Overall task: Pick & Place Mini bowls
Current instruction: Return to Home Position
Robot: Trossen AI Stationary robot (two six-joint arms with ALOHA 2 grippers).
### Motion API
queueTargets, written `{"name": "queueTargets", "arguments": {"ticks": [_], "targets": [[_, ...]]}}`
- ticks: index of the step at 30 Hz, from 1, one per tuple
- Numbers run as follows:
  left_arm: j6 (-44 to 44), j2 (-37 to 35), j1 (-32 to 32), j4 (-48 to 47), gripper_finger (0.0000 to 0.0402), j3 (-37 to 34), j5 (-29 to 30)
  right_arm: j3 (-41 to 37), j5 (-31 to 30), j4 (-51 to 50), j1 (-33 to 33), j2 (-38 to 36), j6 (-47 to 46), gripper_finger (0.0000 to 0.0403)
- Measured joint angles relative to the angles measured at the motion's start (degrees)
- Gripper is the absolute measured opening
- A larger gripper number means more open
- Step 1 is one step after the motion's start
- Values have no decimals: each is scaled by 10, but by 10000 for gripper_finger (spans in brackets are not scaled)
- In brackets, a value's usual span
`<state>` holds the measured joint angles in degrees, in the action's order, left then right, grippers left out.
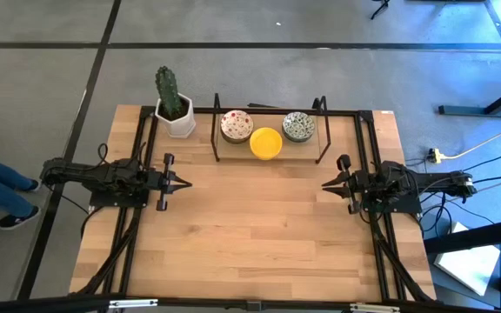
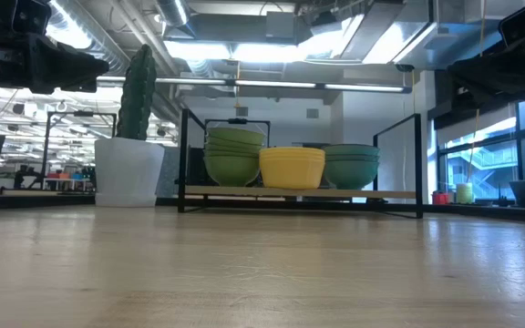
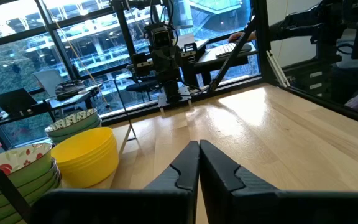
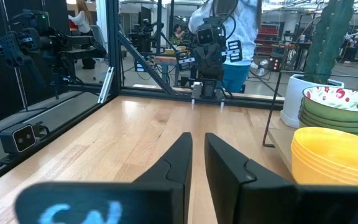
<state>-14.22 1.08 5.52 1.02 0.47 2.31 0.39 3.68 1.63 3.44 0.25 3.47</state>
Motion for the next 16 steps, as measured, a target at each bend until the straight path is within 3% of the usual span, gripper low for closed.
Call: {"name": "queueTargets", "arguments": {"ticks": [16], "targets": [[0,0,0,0,8,0,0,0,0,0,0,0,0,46]]}}
